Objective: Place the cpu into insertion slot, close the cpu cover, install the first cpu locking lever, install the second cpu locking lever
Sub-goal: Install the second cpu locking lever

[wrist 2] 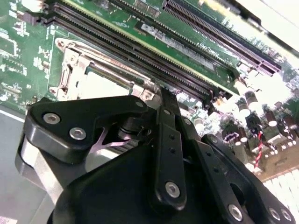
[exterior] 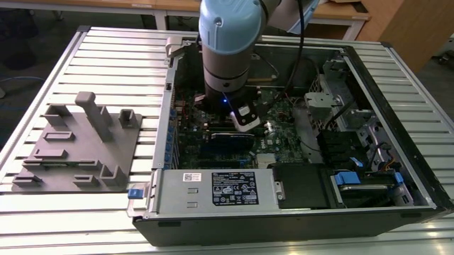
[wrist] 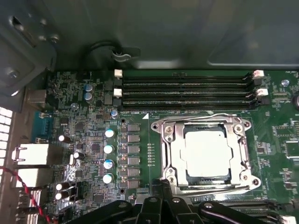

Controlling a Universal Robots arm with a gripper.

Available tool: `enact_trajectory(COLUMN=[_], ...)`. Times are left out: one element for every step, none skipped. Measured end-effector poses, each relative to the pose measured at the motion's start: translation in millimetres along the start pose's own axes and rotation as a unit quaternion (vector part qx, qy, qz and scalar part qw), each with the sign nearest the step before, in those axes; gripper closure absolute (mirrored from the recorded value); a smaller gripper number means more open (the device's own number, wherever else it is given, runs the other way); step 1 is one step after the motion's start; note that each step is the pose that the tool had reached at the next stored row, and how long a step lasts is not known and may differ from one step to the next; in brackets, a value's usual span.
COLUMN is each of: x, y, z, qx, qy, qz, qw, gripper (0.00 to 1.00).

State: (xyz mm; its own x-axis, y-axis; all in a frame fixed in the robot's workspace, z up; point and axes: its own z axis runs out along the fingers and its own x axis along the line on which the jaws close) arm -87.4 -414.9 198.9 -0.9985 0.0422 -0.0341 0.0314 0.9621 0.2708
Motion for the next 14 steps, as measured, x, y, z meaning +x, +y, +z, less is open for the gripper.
enact_trajectory(x=[-0.2,-0.4,-0.6,-0.7,-1.1,-1.6,-1.8,-1.8,-1.8,-1.8,-1.8,-1.7,-1.6,-1.5], y=[0.4,0.7,0.8,0.9,0.9,1.0,1.1,1.5,2.1,3.0,4.1,5.6,7.6,9.5], z=[-1.4,-1.8,-1.9,-1.9,-1.9,-1.8,-1.8,-1.8,-1.8,-1.7,-1.5,-1.2,-0.7,-0.1], qx=[0.0002,0.0012,0.0051,0.0101,0.0151,0.0190,0.0216,0.0231,0.0242,0.0254,0.0265,0.0279,0.0292,0.0304], qy=[0.0000,-0.0001,-0.0001,-0.0003,-0.0004,-0.0006,-0.0007,-0.0008,-0.0009,-0.0010,-0.0011,-0.0013,-0.0014,-0.0016], qz=[0.000,0.000,0.000,0.000,-0.001,-0.001,-0.001,-0.001,0.000,0.000,0.000,0.001,0.001,0.001], qw=[1.0000,1.0000,1.0000,0.9999,0.9999,0.9998,0.9998,0.9997,0.9997,0.9997,0.9996,0.9996,0.9996,0.9995], gripper=[0.90,0.90,0.90,0.90,0.90,0.90,0.90,0.90,0.90,0.90,0.90,0.90,0.90,0.90])
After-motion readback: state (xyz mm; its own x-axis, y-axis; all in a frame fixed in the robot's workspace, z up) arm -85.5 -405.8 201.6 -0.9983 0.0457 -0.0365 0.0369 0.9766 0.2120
